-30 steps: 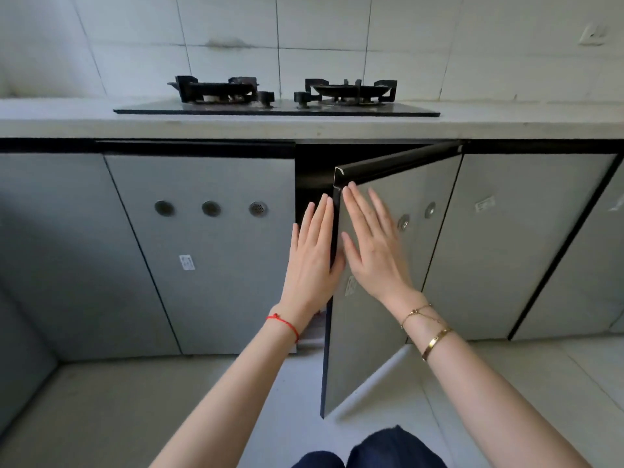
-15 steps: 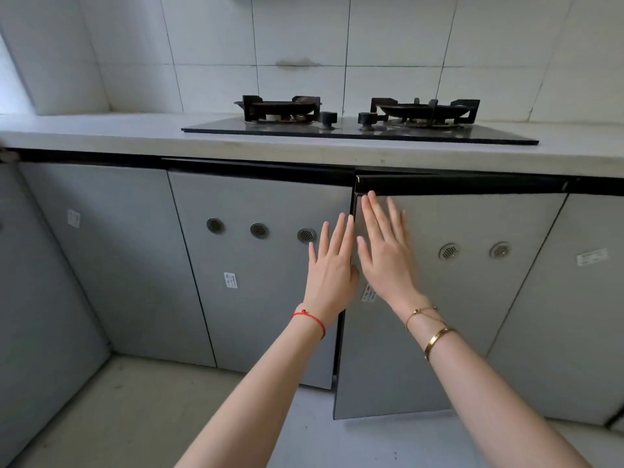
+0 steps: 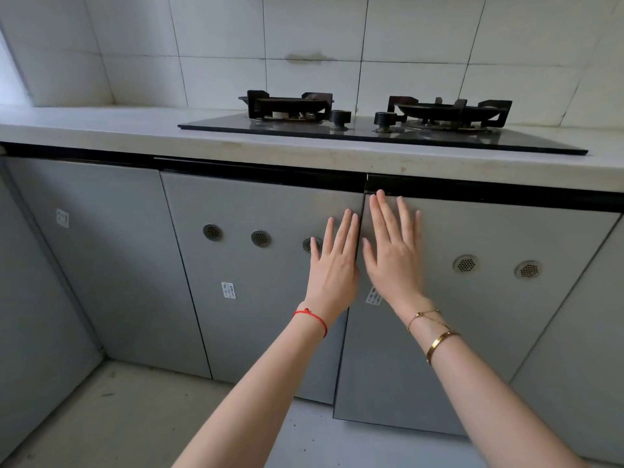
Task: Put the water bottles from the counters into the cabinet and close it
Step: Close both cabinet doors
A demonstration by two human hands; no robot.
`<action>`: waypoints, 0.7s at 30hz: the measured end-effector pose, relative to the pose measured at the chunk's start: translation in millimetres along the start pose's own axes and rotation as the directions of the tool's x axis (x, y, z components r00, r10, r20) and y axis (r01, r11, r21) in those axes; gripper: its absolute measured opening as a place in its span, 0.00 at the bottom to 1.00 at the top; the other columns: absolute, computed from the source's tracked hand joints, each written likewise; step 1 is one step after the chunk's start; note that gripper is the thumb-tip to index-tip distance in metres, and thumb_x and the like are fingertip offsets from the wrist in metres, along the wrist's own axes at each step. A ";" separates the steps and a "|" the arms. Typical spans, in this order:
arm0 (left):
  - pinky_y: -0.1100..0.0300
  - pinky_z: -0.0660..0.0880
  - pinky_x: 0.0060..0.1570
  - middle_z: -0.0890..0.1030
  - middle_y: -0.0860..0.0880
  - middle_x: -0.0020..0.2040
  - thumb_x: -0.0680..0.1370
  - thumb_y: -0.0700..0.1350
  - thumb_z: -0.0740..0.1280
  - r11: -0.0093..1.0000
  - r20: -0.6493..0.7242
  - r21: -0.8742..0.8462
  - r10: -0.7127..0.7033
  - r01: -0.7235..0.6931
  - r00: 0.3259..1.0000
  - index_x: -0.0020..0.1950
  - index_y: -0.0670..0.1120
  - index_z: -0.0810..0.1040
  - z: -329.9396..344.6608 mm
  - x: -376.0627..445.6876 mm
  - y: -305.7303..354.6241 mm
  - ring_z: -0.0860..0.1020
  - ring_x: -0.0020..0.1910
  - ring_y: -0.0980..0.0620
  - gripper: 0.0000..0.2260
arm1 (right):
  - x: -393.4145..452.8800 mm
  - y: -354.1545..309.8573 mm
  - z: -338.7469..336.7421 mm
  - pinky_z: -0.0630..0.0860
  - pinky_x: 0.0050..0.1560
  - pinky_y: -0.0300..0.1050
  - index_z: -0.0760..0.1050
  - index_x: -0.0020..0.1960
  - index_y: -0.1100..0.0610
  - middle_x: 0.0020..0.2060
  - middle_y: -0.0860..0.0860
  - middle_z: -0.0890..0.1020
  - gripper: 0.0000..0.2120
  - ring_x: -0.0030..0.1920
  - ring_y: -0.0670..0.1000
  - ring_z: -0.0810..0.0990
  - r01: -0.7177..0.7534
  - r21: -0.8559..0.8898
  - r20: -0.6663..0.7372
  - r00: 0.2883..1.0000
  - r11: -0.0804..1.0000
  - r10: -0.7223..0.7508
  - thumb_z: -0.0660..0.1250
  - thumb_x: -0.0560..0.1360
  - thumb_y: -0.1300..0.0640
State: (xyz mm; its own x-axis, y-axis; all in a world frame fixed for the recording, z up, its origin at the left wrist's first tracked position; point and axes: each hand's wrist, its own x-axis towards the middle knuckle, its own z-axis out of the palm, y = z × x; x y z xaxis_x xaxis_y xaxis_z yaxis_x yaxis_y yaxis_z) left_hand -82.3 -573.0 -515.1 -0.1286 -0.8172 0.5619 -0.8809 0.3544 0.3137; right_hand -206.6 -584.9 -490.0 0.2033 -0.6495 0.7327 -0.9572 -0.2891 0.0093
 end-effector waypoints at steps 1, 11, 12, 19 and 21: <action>0.38 0.51 0.76 0.43 0.52 0.81 0.79 0.38 0.54 1.000 -0.007 -0.003 0.000 0.000 1.000 0.80 0.48 0.43 1.5 0.1 -0.3 0.41 0.80 0.46 0.32 | 0.4 0.7 0.4 0.44 0.78 0.59 0.47 0.79 0.54 0.79 0.49 0.51 0.31 0.79 0.54 0.46 0.003 -0.008 -0.002 1.000 1.000 -0.003 0.56 0.81 0.51; 0.39 0.52 0.76 0.49 0.51 0.81 0.78 0.38 0.57 0.998 -0.025 -0.054 -0.009 0.008 1.000 0.80 0.47 0.49 -25.0 -16.0 -12.3 0.47 0.80 0.49 0.32 | -4.6 3.0 -14.7 0.47 0.78 0.58 0.48 0.79 0.52 0.79 0.47 0.52 0.32 0.79 0.53 0.49 0.030 0.040 0.003 1.000 0.999 -0.030 0.57 0.80 0.47; 0.39 0.52 0.77 0.49 0.51 0.81 0.79 0.39 0.58 0.998 -0.027 -0.059 -0.012 0.011 1.000 0.80 0.47 0.49 -31.7 -20.0 -15.9 0.47 0.80 0.49 0.32 | -5.5 2.0 -17.4 0.47 0.78 0.57 0.49 0.79 0.53 0.79 0.48 0.52 0.32 0.79 0.53 0.50 0.029 0.072 -0.001 1.000 0.997 -0.029 0.58 0.80 0.47; 0.44 0.51 0.77 0.52 0.52 0.81 0.80 0.49 0.63 0.999 -0.006 -0.042 0.015 -0.015 1.000 0.80 0.50 0.52 -70.4 -58.7 -47.2 0.49 0.80 0.49 0.31 | -29.5 -20.4 -33.5 0.54 0.78 0.49 0.54 0.78 0.55 0.77 0.50 0.59 0.32 0.78 0.54 0.54 0.017 0.294 -0.062 0.998 0.956 0.002 0.62 0.79 0.50; 0.45 0.50 0.77 0.53 0.52 0.81 0.80 0.49 0.63 1.000 0.001 -0.027 0.000 0.000 1.000 0.80 0.51 0.52 -72.1 -68.7 -55.3 0.50 0.80 0.49 0.31 | -41.2 -26.6 -28.3 0.55 0.77 0.47 0.56 0.78 0.55 0.76 0.50 0.62 0.31 0.77 0.54 0.56 0.015 0.354 -0.037 0.999 0.935 -0.002 0.63 0.79 0.51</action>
State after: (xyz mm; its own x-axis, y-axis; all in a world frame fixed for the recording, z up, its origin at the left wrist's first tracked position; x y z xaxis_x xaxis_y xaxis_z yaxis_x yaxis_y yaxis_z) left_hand 8.1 -503.7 -515.9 -0.1287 -0.8175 0.5613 -0.8683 0.3663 0.3344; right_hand -195.4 -530.6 -501.1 0.1972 -0.6228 0.7571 -0.8195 -0.5286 -0.2214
